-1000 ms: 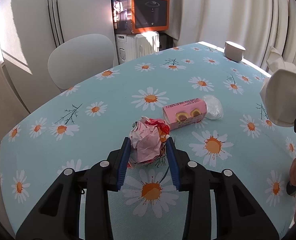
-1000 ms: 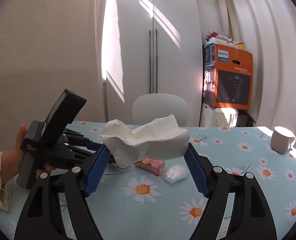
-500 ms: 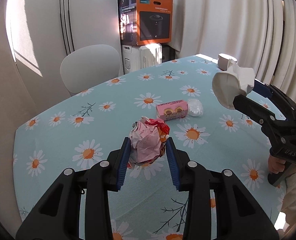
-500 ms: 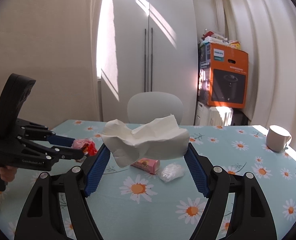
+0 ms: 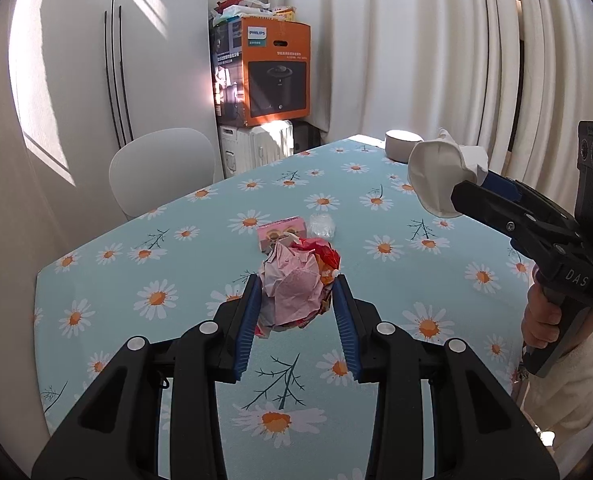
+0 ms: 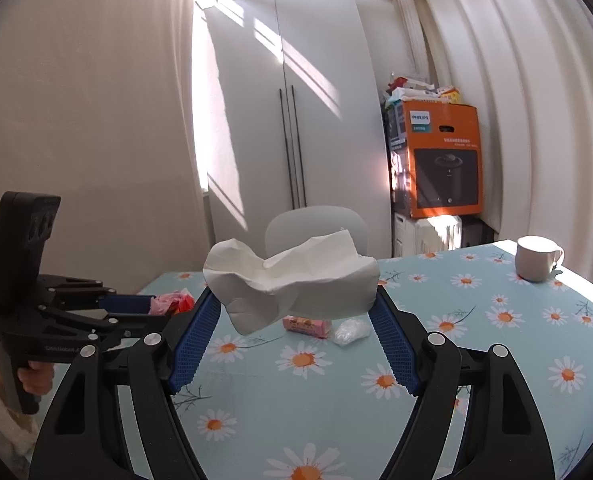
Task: Collect trash
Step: 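Carry the wrapper and napkin to the trash bin with both grippers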
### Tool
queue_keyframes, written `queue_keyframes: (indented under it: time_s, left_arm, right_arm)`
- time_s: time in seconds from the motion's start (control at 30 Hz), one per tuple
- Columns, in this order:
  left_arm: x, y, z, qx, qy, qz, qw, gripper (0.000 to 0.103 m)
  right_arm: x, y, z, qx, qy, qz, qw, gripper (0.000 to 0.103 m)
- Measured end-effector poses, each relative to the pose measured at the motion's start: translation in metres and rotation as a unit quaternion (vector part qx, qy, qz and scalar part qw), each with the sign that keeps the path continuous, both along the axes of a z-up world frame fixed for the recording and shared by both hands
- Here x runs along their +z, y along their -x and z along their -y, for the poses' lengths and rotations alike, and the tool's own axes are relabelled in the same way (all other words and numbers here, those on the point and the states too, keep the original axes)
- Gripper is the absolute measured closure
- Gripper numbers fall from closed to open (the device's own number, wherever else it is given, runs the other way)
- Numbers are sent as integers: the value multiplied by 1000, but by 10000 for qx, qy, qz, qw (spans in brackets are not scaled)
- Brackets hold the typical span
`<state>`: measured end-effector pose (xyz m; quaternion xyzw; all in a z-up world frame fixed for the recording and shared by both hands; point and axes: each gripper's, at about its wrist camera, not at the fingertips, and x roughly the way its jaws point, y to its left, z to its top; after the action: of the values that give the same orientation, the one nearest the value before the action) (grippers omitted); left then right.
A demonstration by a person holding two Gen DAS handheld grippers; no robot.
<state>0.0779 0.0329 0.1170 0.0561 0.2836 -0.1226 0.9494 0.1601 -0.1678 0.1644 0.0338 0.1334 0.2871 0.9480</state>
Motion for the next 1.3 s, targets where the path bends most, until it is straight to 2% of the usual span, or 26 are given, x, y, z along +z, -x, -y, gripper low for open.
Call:
queue_keyframes:
  time_s: [0.3,0.63,0.87,1.07,1.23,1.3]
  left_arm:
    - [-3,30,67,-746,-159,86,9971,65]
    - [-18,36,165,-1796,-381,0,9830,65]
    - [-24,36,235,-2570,-468,-60,9653,65]
    - [-35,37,295,-3174,-753,-209,9451,65]
    - [-46,34,338,-3605,-868,-318,9282,65]
    - [-51,32,353,-3664,-899,-326,9255,65]
  right_arm:
    - [-15,54,77,-743,-269,139,9968,31]
    - [-34,93,172,-1727,-209,36,9847,31]
    - [-52,117,239,-2551,-2,-72,9669,31]
    - [-71,138,290,-3226,308,-247,9457,31]
    - [-95,152,331,-3677,552,-587,9265,31]
    - [-107,158,346,-3833,620,-739,9186,31]
